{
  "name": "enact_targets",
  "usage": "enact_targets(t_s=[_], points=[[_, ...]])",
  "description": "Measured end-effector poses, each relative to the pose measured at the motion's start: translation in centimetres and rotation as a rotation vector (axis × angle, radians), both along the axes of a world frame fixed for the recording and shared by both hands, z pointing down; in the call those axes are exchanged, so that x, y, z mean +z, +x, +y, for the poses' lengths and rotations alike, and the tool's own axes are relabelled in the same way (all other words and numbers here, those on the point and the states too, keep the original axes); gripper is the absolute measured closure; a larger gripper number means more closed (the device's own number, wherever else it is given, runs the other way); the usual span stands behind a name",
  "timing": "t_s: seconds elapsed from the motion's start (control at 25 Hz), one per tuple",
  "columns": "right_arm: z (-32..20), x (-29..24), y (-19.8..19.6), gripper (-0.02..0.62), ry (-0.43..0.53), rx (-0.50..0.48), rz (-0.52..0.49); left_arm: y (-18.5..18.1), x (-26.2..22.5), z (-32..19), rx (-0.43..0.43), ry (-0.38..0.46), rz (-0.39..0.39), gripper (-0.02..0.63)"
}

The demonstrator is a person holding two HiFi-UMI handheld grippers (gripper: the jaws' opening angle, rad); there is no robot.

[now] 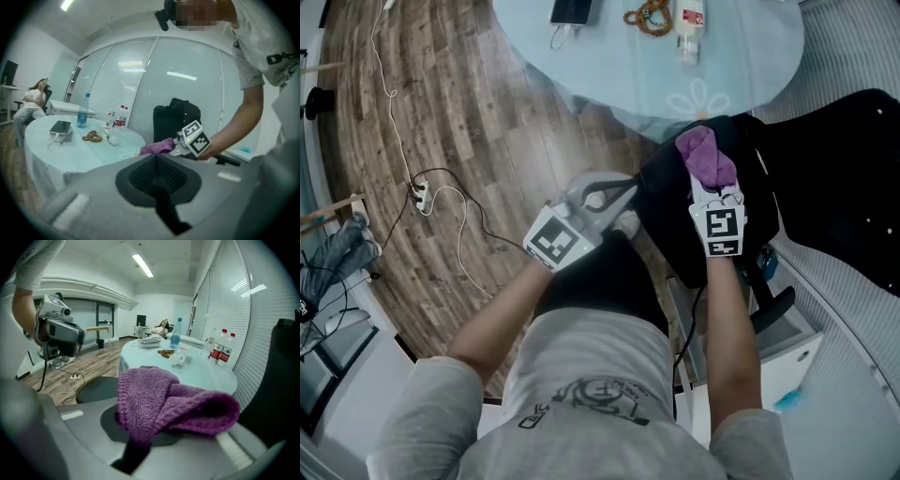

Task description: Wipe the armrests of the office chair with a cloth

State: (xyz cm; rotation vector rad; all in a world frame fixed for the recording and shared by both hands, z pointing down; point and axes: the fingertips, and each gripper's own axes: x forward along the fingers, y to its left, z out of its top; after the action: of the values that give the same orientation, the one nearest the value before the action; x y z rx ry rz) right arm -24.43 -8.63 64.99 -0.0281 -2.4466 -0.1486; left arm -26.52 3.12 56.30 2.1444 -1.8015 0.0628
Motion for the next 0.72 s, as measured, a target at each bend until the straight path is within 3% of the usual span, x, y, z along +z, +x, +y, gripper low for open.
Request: enact_targets(t_s=[0.36,0.72], points=[[-9.3,0.7,0.1,0.565,0.025,0.089,0.04,-0.1,0.5,0.4,-0.004,-0.01,0.012,0.604],[-9.1,0.4,0.1,0.568,-0.001,0.183,0.017,0.4,0.2,0.6,0.001,-0.002,0.016,0.604]])
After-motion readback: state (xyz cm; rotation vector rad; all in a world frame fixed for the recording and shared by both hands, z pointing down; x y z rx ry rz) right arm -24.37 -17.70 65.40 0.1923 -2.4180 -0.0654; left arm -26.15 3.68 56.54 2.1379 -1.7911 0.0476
